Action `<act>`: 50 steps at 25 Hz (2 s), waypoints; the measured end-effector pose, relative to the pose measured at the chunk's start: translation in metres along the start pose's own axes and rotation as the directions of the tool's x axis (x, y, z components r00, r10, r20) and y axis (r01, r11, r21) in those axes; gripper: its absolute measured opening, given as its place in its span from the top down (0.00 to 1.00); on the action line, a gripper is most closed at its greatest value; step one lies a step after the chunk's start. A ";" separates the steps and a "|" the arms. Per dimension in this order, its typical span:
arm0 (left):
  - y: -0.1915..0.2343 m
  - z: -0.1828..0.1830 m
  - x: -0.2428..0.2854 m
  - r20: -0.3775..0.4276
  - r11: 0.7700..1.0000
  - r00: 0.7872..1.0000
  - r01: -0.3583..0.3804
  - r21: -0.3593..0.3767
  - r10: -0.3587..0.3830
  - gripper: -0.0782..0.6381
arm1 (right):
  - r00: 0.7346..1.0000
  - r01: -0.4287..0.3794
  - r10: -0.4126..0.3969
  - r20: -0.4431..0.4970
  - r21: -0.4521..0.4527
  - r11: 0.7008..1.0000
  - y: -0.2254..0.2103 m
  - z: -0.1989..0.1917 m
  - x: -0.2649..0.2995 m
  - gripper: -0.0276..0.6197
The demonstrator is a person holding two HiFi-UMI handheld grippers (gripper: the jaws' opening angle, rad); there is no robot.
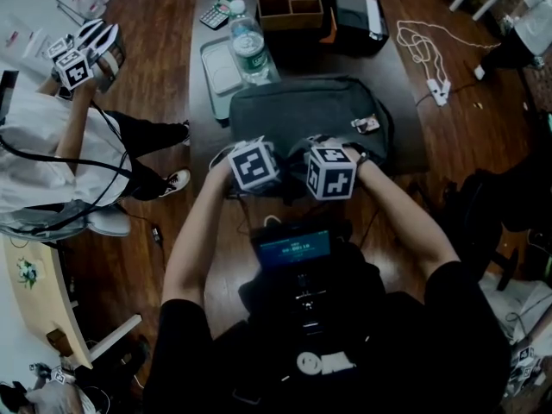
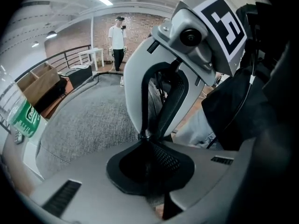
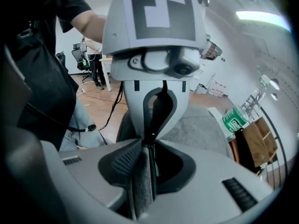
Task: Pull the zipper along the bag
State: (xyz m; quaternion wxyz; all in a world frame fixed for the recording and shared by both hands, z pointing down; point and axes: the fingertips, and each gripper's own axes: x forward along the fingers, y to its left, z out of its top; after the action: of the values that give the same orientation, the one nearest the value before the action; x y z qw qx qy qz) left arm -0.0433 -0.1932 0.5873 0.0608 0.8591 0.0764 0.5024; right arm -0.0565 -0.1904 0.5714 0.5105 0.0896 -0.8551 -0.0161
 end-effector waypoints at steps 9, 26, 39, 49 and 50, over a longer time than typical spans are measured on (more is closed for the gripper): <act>-0.006 0.000 0.005 -0.015 1.000 1.000 0.028 0.001 -0.028 0.86 | 0.998 -0.062 0.060 0.020 0.157 0.986 -0.006 -0.009 0.001 0.77; 0.001 -0.004 0.011 -0.033 0.999 0.999 0.003 -0.035 -0.004 0.87 | 0.998 -0.062 0.030 0.063 0.595 0.801 -0.004 -0.036 -0.004 0.77; 0.005 -0.013 0.019 -0.031 1.000 1.000 0.001 -0.025 -0.002 0.87 | 0.997 -0.025 0.059 -0.053 0.492 0.870 -0.007 -0.037 0.026 0.85; 0.003 -0.015 0.020 -0.035 0.999 0.999 0.033 -0.003 -0.033 0.87 | 0.986 0.034 0.037 -0.161 0.416 0.909 -0.006 -0.030 0.020 0.94; 0.005 -0.015 0.018 -0.027 1.000 0.999 0.028 -0.007 -0.028 0.87 | 0.985 0.037 0.035 -0.171 0.398 0.916 -0.008 -0.026 0.021 0.94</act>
State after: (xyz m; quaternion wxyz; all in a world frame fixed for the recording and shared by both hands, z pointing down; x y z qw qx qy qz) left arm -0.0472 -0.1941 0.6113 0.0696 0.8508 0.0877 0.5134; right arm -0.0417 -0.2002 0.6010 0.5542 0.1936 -0.7922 0.1665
